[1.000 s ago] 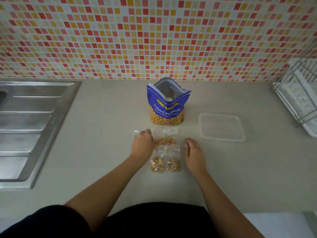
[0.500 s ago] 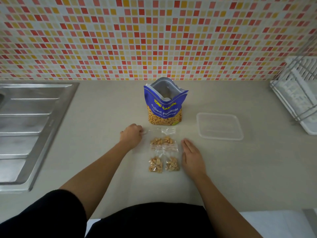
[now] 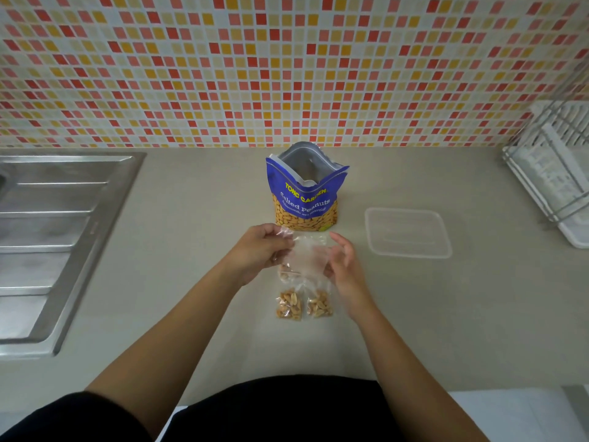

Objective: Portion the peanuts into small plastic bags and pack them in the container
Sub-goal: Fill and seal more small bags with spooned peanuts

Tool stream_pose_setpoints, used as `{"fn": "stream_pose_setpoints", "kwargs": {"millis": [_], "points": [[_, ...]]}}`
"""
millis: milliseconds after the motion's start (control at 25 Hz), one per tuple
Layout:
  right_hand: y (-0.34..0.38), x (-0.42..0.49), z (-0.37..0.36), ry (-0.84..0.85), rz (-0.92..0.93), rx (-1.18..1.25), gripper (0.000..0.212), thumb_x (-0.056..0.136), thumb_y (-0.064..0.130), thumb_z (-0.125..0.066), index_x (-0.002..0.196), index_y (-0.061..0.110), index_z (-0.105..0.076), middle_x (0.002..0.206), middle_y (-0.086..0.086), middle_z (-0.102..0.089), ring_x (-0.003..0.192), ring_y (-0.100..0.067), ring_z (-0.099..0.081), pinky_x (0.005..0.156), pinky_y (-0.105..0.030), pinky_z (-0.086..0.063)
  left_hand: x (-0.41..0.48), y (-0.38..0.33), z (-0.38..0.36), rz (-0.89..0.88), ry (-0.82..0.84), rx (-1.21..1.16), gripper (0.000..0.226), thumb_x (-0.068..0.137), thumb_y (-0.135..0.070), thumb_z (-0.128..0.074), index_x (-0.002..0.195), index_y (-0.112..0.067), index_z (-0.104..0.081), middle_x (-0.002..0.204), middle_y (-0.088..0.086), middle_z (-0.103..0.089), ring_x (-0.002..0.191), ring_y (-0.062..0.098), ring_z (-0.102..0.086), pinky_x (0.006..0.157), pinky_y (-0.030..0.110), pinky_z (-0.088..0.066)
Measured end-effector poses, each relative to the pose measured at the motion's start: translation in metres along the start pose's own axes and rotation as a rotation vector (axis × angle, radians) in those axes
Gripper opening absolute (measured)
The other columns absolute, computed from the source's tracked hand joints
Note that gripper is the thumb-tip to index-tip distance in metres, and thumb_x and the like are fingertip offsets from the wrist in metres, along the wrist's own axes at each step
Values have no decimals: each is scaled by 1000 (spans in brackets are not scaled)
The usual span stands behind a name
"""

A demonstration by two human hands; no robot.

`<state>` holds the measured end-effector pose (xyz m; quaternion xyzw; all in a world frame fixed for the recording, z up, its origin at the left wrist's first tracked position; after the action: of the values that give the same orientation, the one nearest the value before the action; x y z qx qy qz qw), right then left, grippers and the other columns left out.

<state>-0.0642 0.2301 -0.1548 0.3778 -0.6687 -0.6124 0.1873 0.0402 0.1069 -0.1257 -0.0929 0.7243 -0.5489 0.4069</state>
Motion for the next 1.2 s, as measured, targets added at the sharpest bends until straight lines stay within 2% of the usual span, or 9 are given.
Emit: {"fn": "stream_pose_setpoints", "kwargs": {"millis": [80,120,160,240,520,720,960,1080,1200], "points": [[4,2,1,-26,-15,-35,62,79,13,-73,131,15,-40,90,-3,-65,76,-1,-65,68,-14,-51,-2,5,-7,11,19,-81,7,88,-9,-61,83,-14,-59,79,3,-62,62,11,-61,60,22,-55],[7,3,3,-48,-8,-32,62,79,4,-71,130,16,-40,86,-5,-65,74,-2,-65,67,-15,-51,-2,7,-9,25,28,-166,6,91,-15,-58,88,-12,-61,78,3,-66,62,11,-63,59,25,-58],[10,4,7,-66,-1,-16,61,79,0,-70,129,17,-40,83,-6,-65,72,-3,-65,66,-15,-51,-1,10,-9,52,33,-272,15,93,-20,-54,91,-10,-64,77,3,-69,62,12,-66,58,27,-58],[14,6,10,-76,17,-12,59,79,0,-69,127,19,-40,80,-5,-67,73,-5,-66,67,-17,-51,-1,17,-9,99,41,-433,22,97,-21,-47,94,-7,-64,74,4,-73,63,12,-70,58,26,-59],[17,7,10,-68,45,-38,53,81,2,-69,121,26,-43,76,-2,-69,74,-6,-66,74,-23,-53,-7,23,-6,108,103,-528,22,96,-5,-43,97,-2,-65,79,8,-74,67,15,-72,65,23,-58],[18,9,15,-68,81,-85,52,80,3,-70,119,28,-45,74,3,-71,75,-7,-67,74,-21,-51,-7,26,-2,102,115,-474,21,93,1,-44,100,-3,-64,81,7,-74,70,17,-73,66,23,-58],[22,12,11,-72,81,-150,47,80,3,-70,110,33,-50,77,-2,-70,75,-13,-66,75,-25,-53,-5,23,1,66,77,-377,20,87,6,-54,97,-9,-62,75,1,-74,65,10,-71,63,19,-58],[22,10,8,-75,100,-296,45,80,9,-71,115,28,-50,92,0,-68,87,-11,-64,81,-21,-48,-5,27,3,62,39,-371,18,86,4,-57,91,-12,-63,71,0,-72,60,8,-67,58,20,-57],[45,2,2,-160,346,-629,39,81,18,-68,118,15,-55,109,1,-58,103,-11,-55,92,-18,-41,-7,31,7,40,-32,-288,17,85,3,-59,85,-14,-61,68,-2,-69,60,8,-65,62,19,-56]]}}
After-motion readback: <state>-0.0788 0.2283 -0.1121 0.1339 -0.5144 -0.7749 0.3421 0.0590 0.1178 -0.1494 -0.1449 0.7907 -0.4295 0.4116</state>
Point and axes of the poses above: each hand's wrist, its own x-axis towards the middle knuckle, its own z-axis out of the back of the hand, y = z × x, the point moved 9 cm from there along x, towards the middle knuckle
